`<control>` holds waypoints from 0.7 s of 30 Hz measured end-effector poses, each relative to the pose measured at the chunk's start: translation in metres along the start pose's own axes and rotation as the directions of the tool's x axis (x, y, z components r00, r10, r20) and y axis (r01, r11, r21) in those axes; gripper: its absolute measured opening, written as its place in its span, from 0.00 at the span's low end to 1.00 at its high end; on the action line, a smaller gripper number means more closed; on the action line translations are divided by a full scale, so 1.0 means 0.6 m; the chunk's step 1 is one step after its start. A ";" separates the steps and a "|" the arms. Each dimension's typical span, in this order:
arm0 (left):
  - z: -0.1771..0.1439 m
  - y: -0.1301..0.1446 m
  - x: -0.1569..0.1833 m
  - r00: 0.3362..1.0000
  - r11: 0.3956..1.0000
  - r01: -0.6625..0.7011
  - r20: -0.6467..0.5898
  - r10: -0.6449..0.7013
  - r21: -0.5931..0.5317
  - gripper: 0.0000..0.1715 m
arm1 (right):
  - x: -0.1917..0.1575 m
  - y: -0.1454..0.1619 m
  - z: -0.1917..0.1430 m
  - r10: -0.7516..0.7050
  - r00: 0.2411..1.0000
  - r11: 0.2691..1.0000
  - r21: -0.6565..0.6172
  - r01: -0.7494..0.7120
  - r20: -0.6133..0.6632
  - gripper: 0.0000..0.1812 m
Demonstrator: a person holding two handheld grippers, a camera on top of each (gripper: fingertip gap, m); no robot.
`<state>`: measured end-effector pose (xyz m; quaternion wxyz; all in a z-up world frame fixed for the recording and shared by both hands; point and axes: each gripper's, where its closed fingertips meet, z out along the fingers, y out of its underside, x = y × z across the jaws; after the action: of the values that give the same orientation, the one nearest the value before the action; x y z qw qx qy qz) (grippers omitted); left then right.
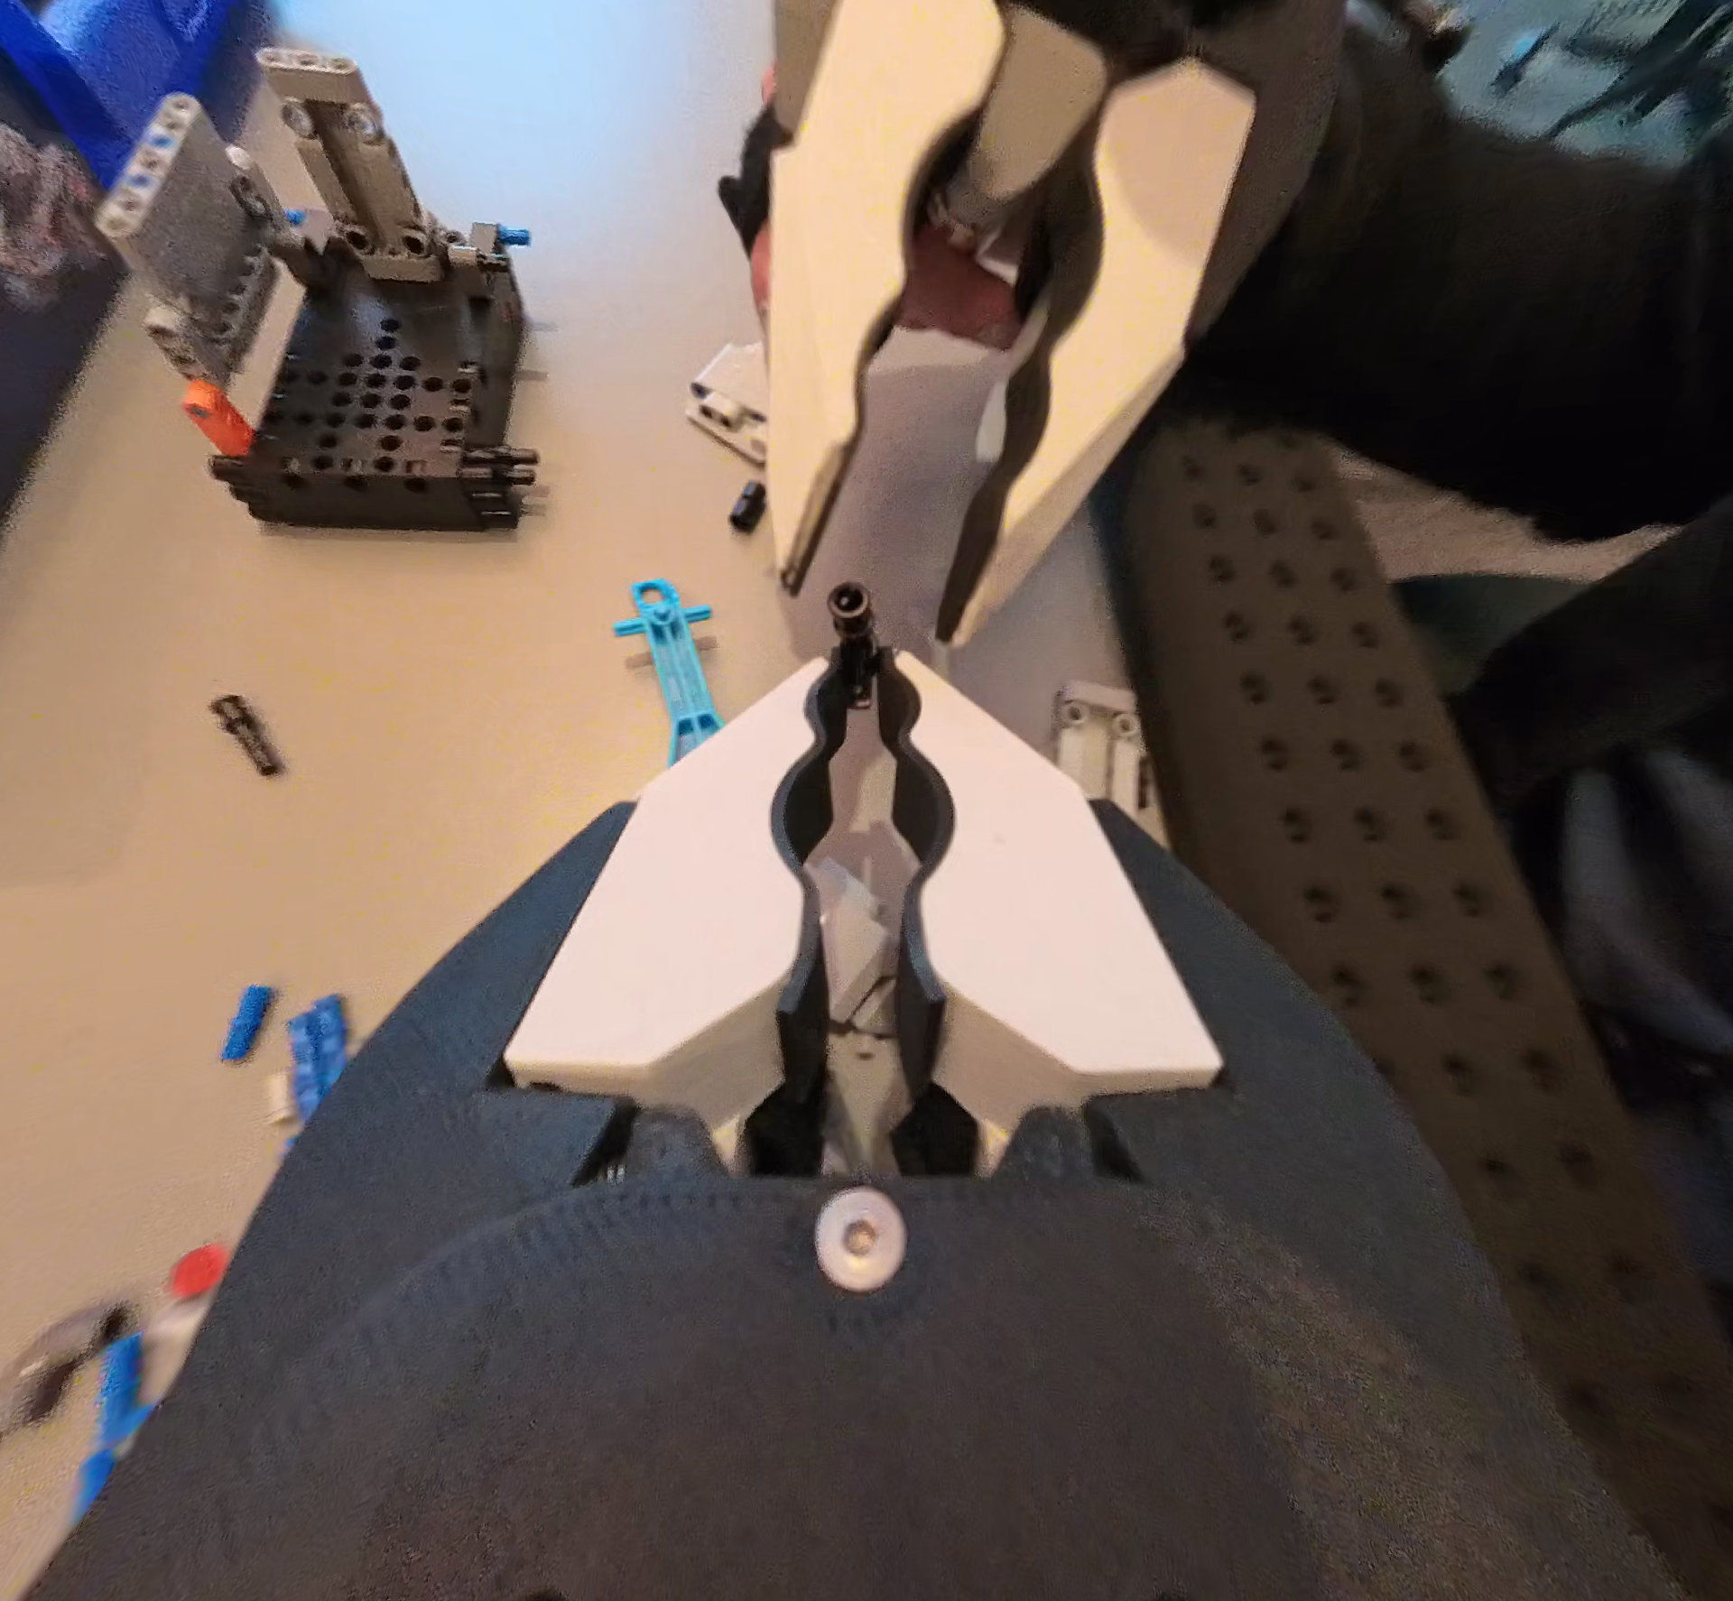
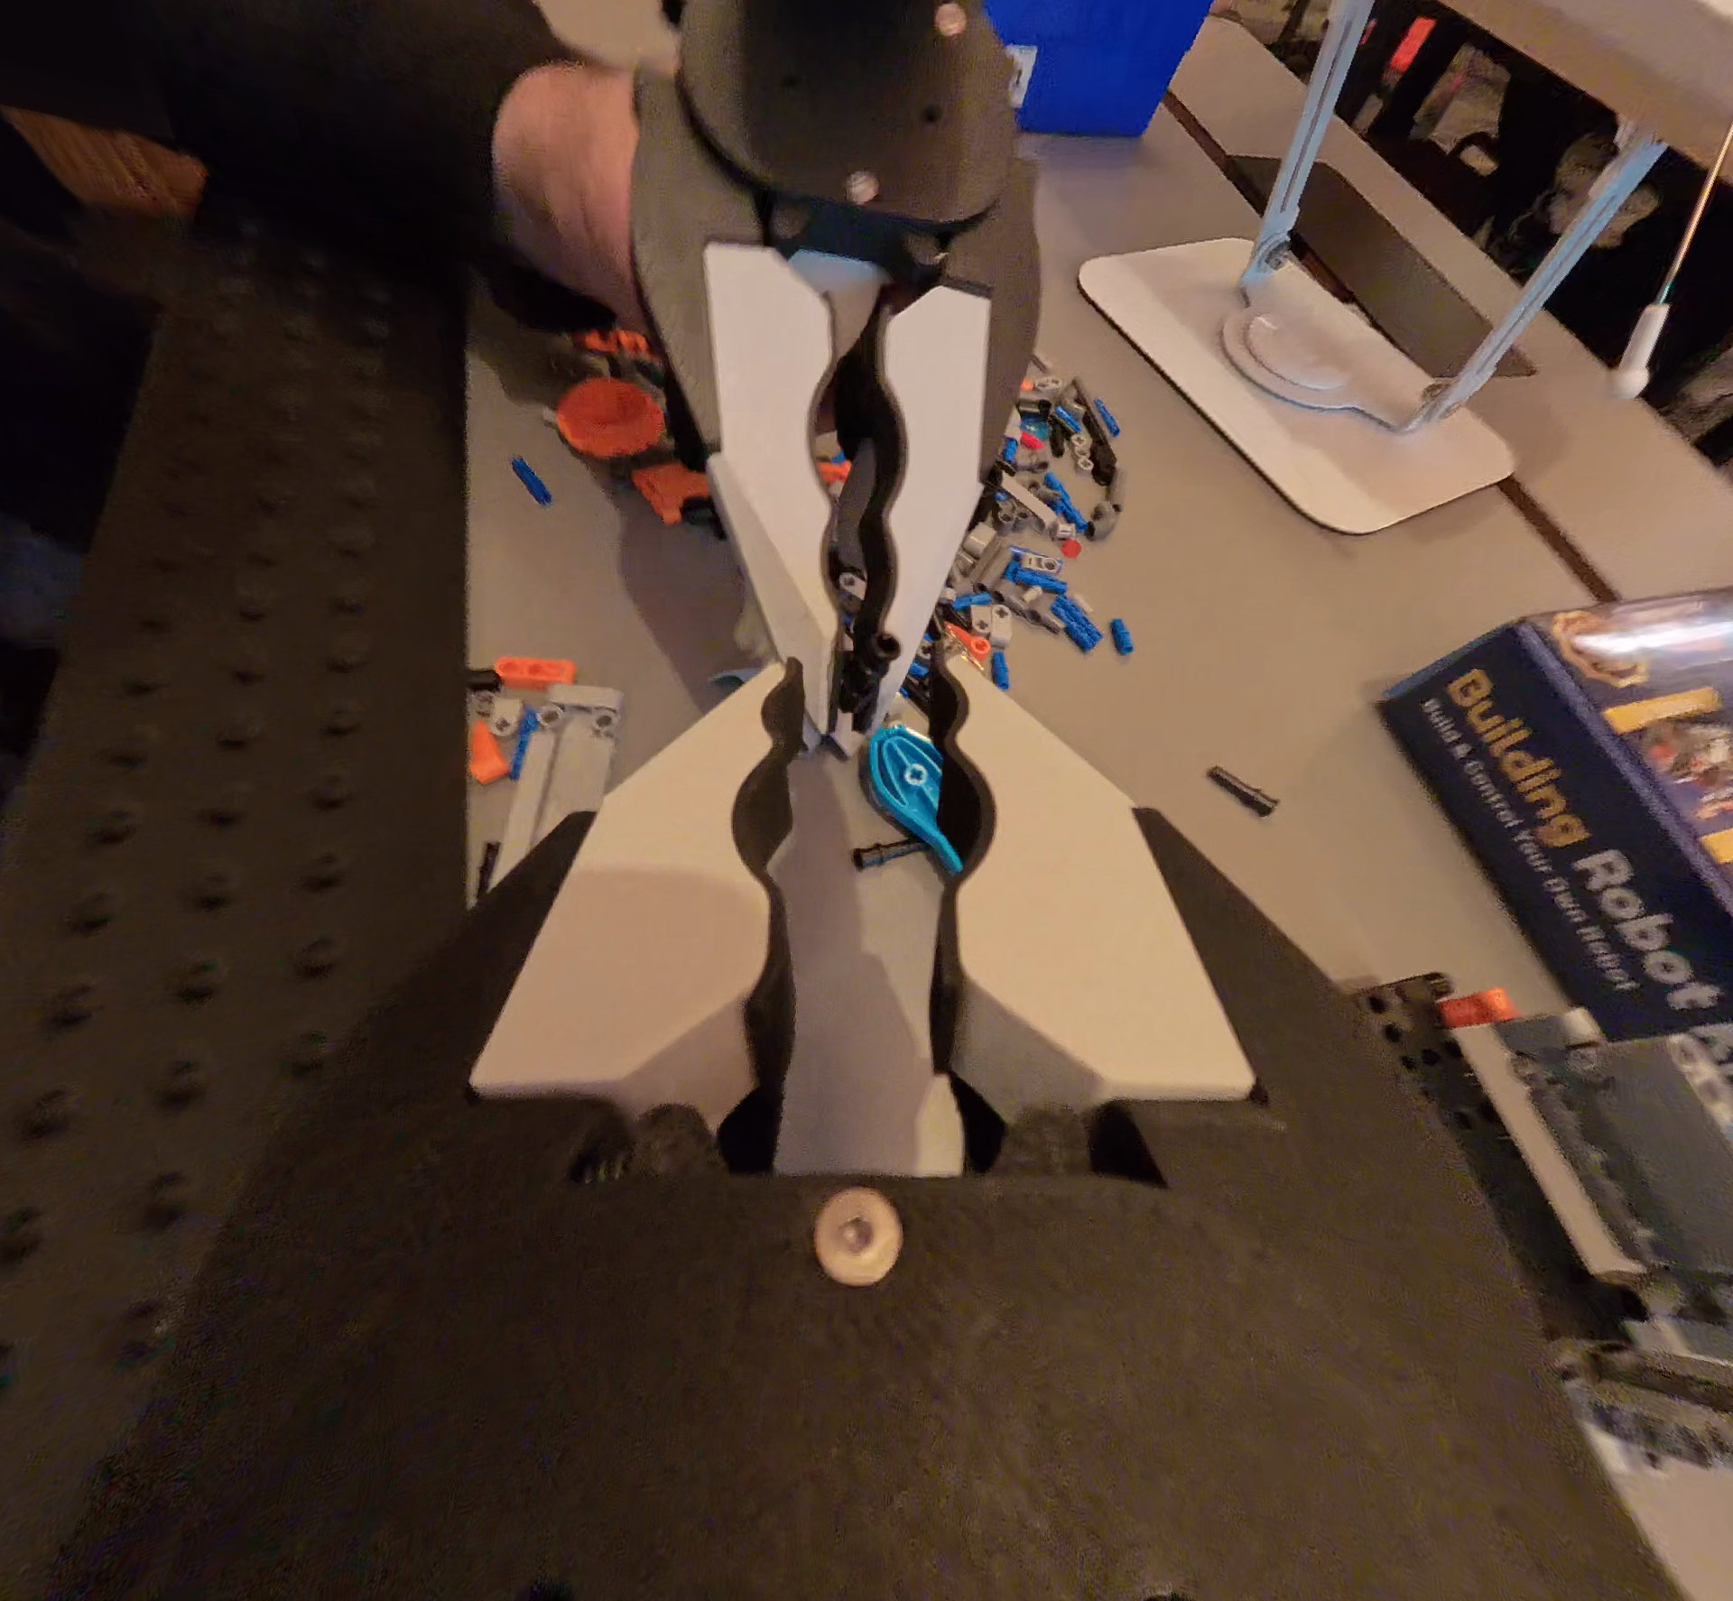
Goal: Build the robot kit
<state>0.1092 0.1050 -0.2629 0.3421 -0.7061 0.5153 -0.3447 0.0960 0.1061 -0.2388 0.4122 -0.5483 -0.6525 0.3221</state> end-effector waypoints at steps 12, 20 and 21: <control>-0.024 -0.009 0.019 0.925 0.967 0.252 -0.303 -0.228 0.041 0.02 | -0.004 0.003 0.024 -0.314 0.937 0.945 -0.149 0.293 -0.152 0.17; -0.030 0.005 0.035 0.886 0.964 0.265 -0.385 -0.257 -0.031 0.02 | -0.021 -0.004 0.023 -0.344 0.931 0.936 -0.120 0.330 -0.120 0.18; -0.029 0.008 0.038 0.880 0.963 0.266 -0.395 -0.263 -0.047 0.02 | -0.025 -0.003 0.025 -0.359 0.927 0.930 -0.126 0.345 -0.112 0.17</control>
<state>0.0973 0.0798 -0.2548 0.1832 -0.6833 0.4712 -0.5267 0.0829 0.0915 -0.2466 0.4768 -0.4633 -0.7271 0.1711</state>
